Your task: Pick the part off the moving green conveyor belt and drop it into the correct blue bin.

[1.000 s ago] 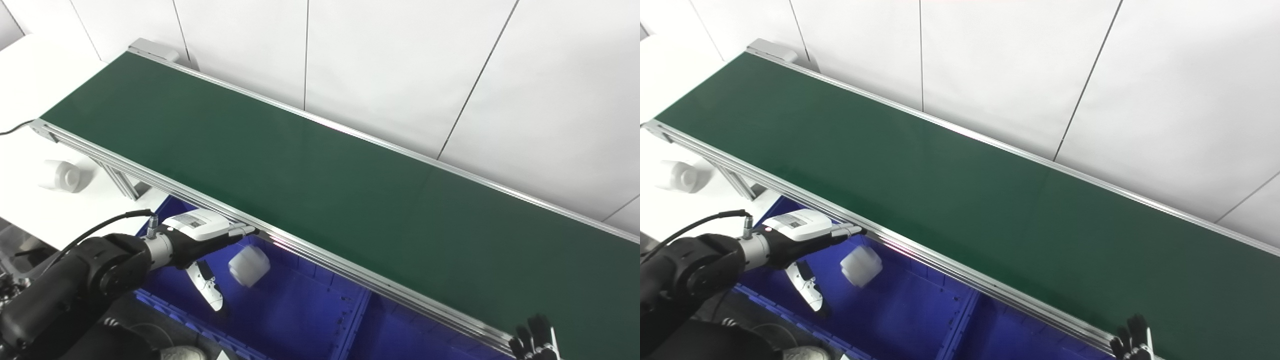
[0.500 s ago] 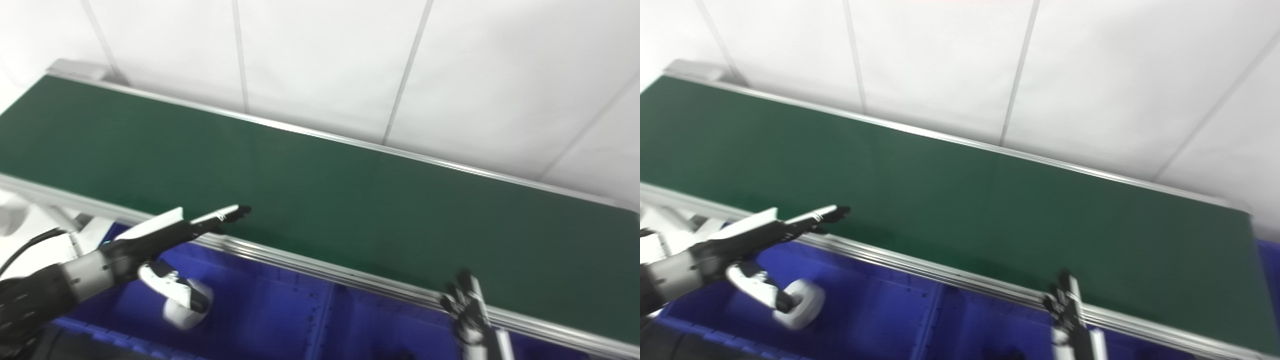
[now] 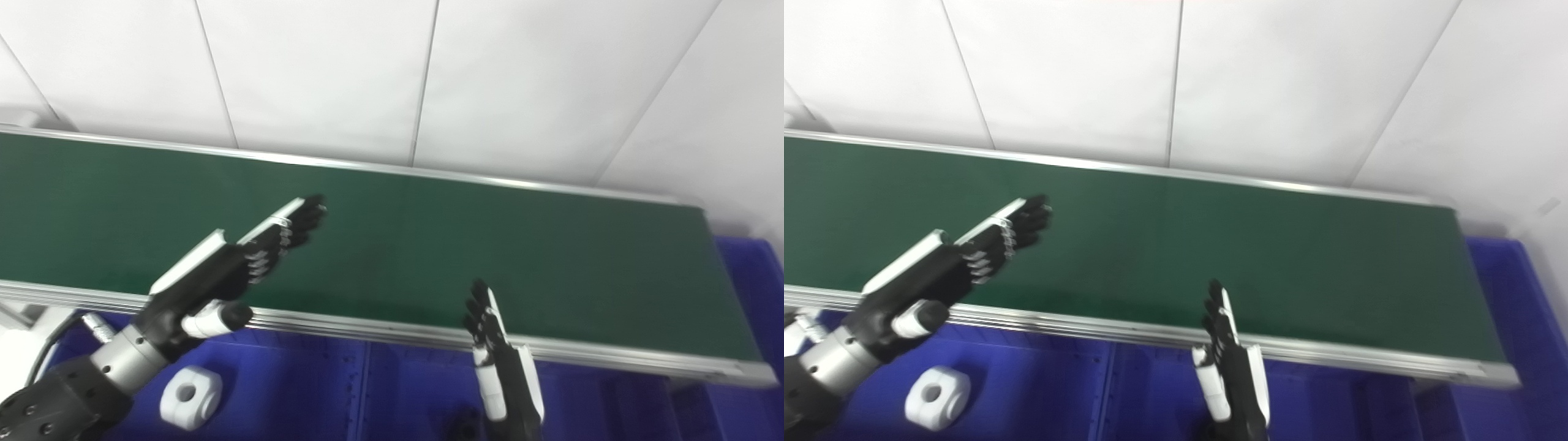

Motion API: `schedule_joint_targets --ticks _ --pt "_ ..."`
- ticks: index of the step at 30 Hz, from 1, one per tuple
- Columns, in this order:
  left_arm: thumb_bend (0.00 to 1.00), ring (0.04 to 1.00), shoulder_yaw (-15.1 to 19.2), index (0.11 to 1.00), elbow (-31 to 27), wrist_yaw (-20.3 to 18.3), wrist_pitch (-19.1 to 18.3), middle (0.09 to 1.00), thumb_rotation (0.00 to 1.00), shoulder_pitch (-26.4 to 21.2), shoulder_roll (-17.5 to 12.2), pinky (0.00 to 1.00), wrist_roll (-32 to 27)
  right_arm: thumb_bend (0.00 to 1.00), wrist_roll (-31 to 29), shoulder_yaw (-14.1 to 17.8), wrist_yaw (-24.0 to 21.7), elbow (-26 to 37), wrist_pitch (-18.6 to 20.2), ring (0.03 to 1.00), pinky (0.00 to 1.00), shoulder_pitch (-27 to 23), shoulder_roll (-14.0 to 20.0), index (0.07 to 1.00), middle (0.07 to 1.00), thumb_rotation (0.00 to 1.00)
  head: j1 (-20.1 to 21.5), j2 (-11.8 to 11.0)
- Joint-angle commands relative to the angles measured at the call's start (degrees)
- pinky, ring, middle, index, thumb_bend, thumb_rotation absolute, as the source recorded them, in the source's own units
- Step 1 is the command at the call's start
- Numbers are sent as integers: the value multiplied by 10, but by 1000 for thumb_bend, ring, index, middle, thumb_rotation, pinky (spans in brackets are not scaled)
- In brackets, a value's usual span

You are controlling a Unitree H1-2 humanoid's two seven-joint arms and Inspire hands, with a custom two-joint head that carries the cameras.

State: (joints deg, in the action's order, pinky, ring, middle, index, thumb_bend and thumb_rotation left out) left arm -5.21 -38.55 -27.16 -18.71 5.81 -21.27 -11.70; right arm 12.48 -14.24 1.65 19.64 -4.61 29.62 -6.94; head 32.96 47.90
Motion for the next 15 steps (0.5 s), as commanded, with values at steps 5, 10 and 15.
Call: schedule_joint_targets --ticks 5,10,15 --pt "1000 1000 -33 1000 -13 67 4 1000 896 48 79 1000 26 809 4 -18 18 13 -7 994 964 -4 -26 1000 1000 993 23 13" --pt "976 1000 -52 1000 -21 91 15 1000 889 89 119 1000 47 794 5 -21 22 22 1 994 963 -5 -28 1000 1000 999 33 22" --pt "979 1000 -51 1000 -22 114 21 1000 907 102 130 1000 77 815 1 -19 22 30 5 993 963 -3 -26 1000 1000 1000 24 28"
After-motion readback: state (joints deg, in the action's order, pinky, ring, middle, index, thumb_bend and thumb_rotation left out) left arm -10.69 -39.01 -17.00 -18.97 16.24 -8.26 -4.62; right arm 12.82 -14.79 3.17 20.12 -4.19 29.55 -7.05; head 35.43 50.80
